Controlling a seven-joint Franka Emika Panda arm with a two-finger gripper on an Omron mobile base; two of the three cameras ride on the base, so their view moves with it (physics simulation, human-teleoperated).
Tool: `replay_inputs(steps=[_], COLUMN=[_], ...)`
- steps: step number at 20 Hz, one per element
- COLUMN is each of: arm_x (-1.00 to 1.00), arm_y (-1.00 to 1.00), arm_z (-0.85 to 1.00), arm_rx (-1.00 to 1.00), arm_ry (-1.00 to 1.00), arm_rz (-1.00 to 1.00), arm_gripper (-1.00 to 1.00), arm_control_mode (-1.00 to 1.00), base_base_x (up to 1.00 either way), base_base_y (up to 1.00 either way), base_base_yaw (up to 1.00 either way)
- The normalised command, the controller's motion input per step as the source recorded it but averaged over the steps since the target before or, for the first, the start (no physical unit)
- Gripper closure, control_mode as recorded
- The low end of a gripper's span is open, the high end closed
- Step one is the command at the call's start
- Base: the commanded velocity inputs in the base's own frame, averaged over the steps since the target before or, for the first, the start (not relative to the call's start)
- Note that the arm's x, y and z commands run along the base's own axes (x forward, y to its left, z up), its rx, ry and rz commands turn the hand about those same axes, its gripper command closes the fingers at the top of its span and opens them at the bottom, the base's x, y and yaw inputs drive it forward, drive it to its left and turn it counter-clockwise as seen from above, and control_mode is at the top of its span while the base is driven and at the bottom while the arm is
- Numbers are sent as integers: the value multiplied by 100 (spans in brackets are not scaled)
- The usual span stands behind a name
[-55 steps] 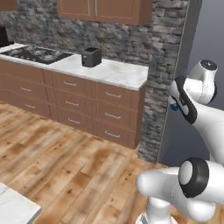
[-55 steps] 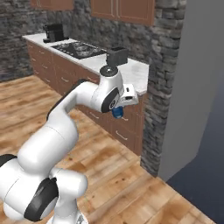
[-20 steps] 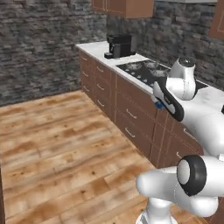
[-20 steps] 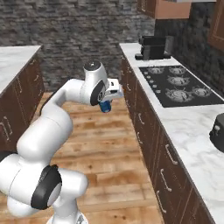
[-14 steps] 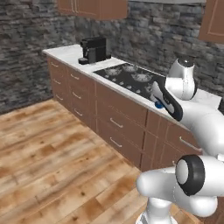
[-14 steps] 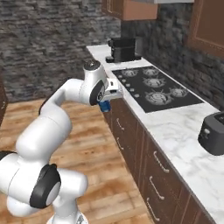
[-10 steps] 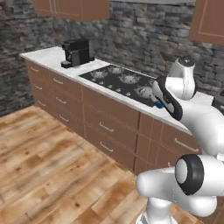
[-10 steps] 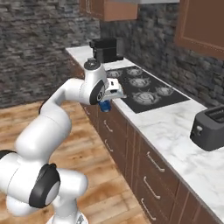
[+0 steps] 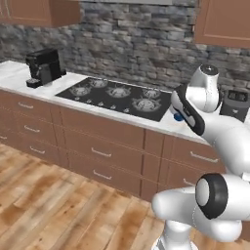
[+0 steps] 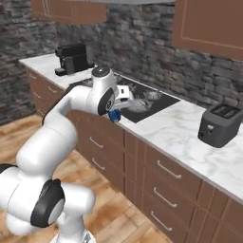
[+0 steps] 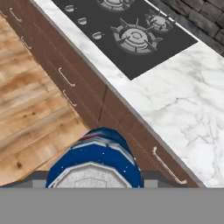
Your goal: Four empty soda cans are scattered around the kitchen. Gather all the cans and cluster them next to the stove for recycling.
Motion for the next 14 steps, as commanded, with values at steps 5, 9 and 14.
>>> replay_inputs(steps=[5,9,14], arm_x=[0,0,0], arm_y=[0,0,0], arm_z=[0,0,0], arm_rx=[0,0,0], arm_ry=[0,0,0], arm_rz=[0,0,0], arm_gripper=[100,100,100], arm_control_mode=[100,100,100], base_base_x=[36,49,44], base_base_y=[74,40,19], base_base_yaw=[-51,-49,-46])
